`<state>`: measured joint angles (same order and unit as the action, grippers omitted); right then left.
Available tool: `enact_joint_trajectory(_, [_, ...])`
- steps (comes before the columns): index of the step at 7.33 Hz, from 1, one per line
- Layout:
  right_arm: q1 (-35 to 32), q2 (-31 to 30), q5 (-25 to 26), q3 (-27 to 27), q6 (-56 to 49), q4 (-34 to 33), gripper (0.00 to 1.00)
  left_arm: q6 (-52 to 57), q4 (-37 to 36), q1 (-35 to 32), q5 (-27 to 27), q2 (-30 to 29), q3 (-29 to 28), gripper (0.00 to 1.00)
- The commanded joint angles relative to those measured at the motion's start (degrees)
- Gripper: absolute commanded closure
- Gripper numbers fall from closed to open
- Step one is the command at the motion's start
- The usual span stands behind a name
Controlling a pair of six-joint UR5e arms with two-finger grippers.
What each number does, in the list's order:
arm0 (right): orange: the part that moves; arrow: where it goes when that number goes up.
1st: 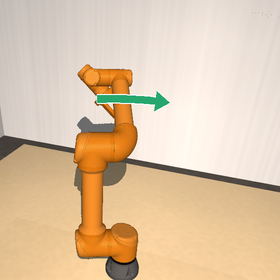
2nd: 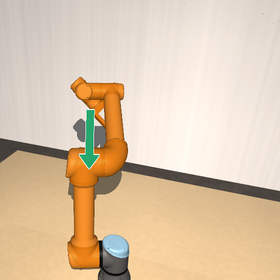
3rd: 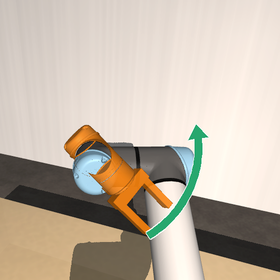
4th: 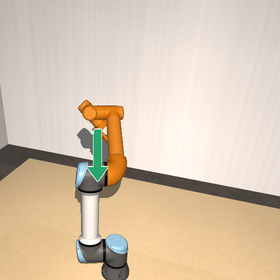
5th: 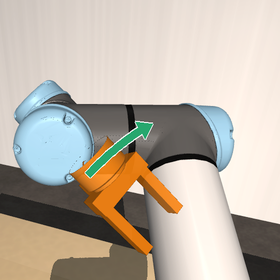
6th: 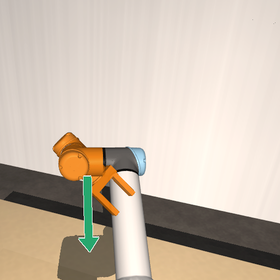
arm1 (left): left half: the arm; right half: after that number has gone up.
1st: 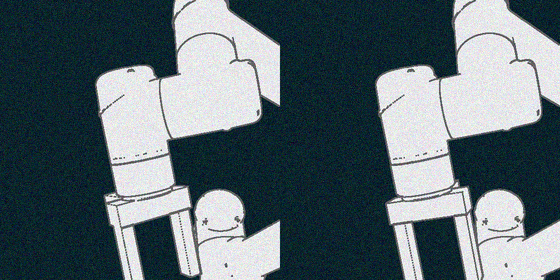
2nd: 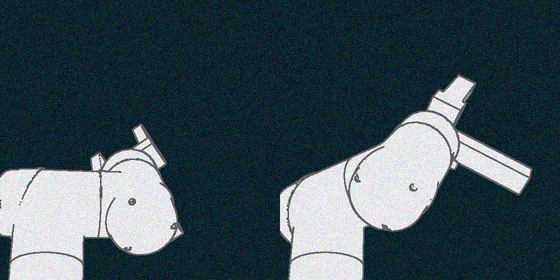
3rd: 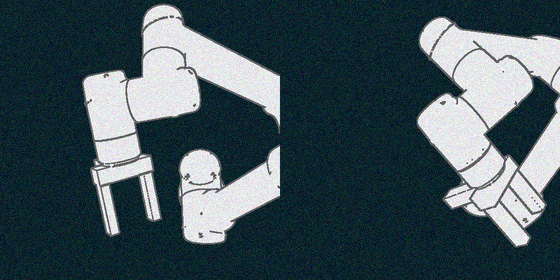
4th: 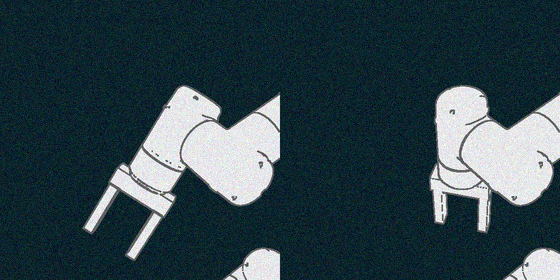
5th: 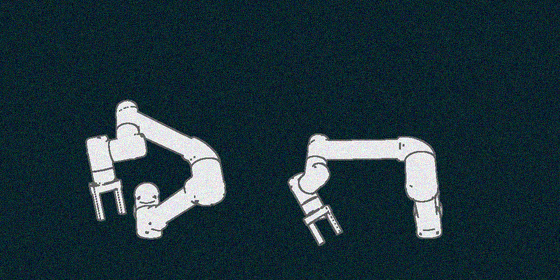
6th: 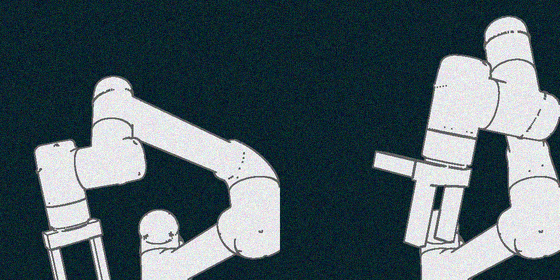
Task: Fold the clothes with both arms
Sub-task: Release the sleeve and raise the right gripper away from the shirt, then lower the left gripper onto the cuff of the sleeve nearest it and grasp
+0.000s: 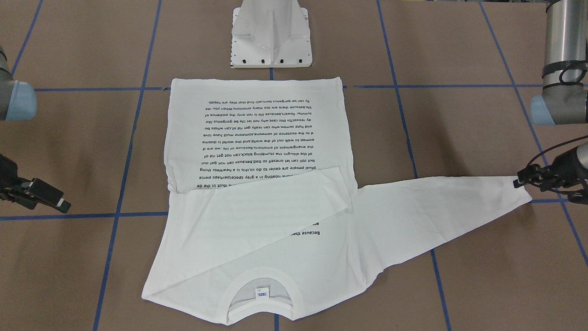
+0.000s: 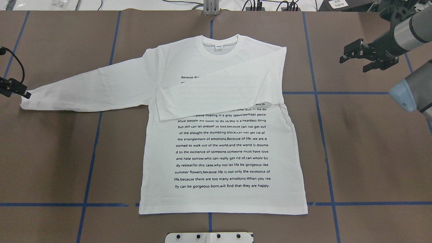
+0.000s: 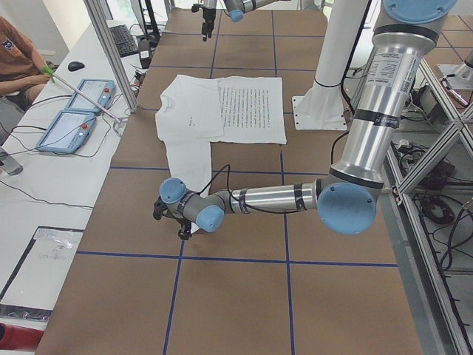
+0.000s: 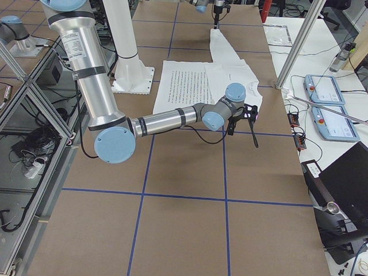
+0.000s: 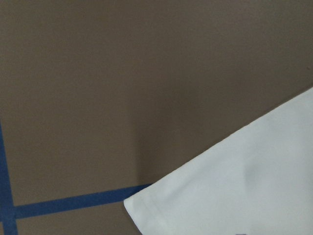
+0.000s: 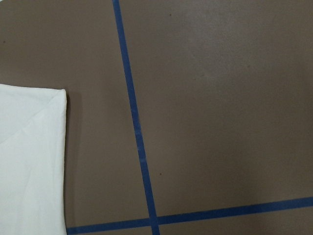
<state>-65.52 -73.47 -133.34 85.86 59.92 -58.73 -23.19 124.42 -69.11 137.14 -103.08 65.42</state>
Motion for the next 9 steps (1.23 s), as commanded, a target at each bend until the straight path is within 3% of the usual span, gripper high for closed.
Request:
enact_joint_trajectory(1, [-0.05,-0.62,0.1,0.44,-0.33,0.11,0.01,-0.1,0.12,0.2,0.15,0.25,-0.56,0.47])
enact_joint_trajectory(2, [-0.13,-0.97,0.1,1.05,-0.33,0.11,0.01,-0.62,0.12,0.29,0.06,0.25,-0.56,0.56])
enact_joint_trajectory(6, [-1.01,-1.67,0.1,2.11,-0.24,0.02,0.01,-0.63,0.12,1.52,0.32,0.16,-0.12,0.51])
enact_joint_trajectory(9, [-1.01,-3.43,0.45,4.66,-0.15,0.02,0.01,-0.36,1.87,1.52,0.32,0.25,-0.55,0.53])
